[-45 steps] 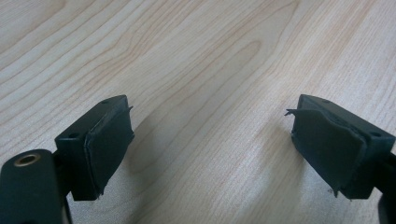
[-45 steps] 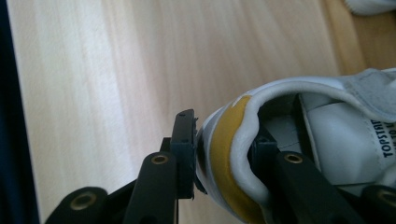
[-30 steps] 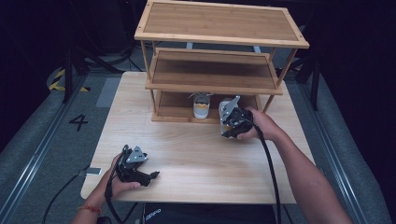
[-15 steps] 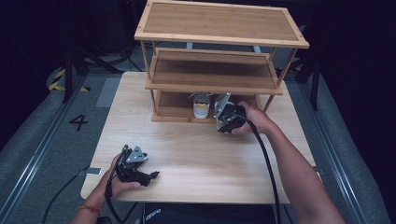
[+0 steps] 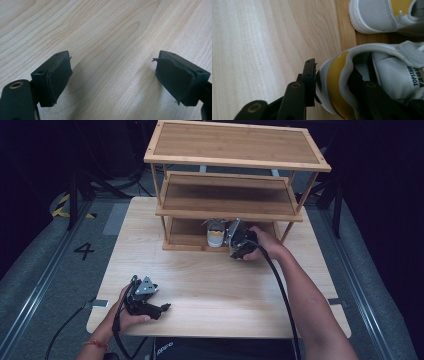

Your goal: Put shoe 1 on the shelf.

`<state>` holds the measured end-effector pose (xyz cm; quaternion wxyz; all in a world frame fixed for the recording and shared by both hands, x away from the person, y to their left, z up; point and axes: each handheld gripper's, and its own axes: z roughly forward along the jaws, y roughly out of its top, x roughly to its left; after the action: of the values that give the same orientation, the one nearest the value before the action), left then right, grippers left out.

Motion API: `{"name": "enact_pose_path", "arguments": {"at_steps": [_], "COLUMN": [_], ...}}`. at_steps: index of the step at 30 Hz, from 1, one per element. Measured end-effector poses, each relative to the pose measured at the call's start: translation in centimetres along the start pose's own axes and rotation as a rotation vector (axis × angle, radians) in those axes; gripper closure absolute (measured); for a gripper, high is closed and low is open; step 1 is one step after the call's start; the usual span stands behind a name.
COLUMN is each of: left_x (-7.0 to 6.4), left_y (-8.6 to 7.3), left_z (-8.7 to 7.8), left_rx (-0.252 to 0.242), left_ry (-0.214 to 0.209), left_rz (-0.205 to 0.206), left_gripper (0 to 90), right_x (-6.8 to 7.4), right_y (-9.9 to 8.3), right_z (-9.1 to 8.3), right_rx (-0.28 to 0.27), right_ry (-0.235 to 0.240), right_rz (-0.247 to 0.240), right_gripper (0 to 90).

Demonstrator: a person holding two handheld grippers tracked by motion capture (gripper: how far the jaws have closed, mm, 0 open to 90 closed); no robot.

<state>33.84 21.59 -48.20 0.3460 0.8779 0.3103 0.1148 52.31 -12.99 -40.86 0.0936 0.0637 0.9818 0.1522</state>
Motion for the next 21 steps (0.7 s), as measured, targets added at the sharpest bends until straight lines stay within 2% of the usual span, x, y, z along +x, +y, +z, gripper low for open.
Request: {"name": "enact_pose_path", "arguments": {"at_steps": [2, 5, 8, 10, 13, 14, 15, 18, 21], "left_x": [0.0, 0.0, 0.0, -0.1, -0.1, -0.1, -0.1, 0.0, 0.0], "left_y": [0.0, 0.0, 0.0, 0.0, 0.0, 0.0, 0.0, 0.0, 0.0], "left_z": [0.0, 0.0, 0.0, 0.0, 0.0, 0.0, 0.0, 0.0, 0.0], "left_rx": [0.000, 0.000, 0.000, -0.001, -0.001, -0.001, -0.001, 0.000, 0.001], "left_ry": [0.000, 0.000, 0.002, 0.004, 0.004, 0.004, 0.004, 0.004, 0.004], "left_rz": [0.000, 0.000, -0.002, -0.004, -0.004, -0.004, -0.004, -0.002, -0.001], "left_gripper": [13.7, 13.7, 13.7, 13.7, 13.7, 13.7, 13.7, 13.7, 13.7], "right_x": [-0.2, -0.6, -0.6, -0.6, -0.7, -0.7, -0.7, -0.7, -0.5], "right_y": [0.0, 0.1, 0.2, 0.3, 0.1, 0.1, 0.0, -0.3, -0.6], "right_z": [0.2, 0.5, 1.0, 1.0, 1.0, 1.0, 1.0, 1.1, 1.1], "right_rx": [-0.003, -0.013, -0.008, -0.015, -0.026, -0.026, -0.025, -0.015, -0.026], "right_ry": [-0.010, 0.009, -0.009, -0.006, -0.001, -0.031, -0.036, -0.022, -0.042], "right_rz": [-0.001, -0.003, -0.009, 0.004, -0.001, 0.010, 0.015, 0.017, 0.038], "right_gripper": [67.1, 66.7, 66.4, 65.3, 63.6, 59.8, 57.0, 57.0, 54.7]}}
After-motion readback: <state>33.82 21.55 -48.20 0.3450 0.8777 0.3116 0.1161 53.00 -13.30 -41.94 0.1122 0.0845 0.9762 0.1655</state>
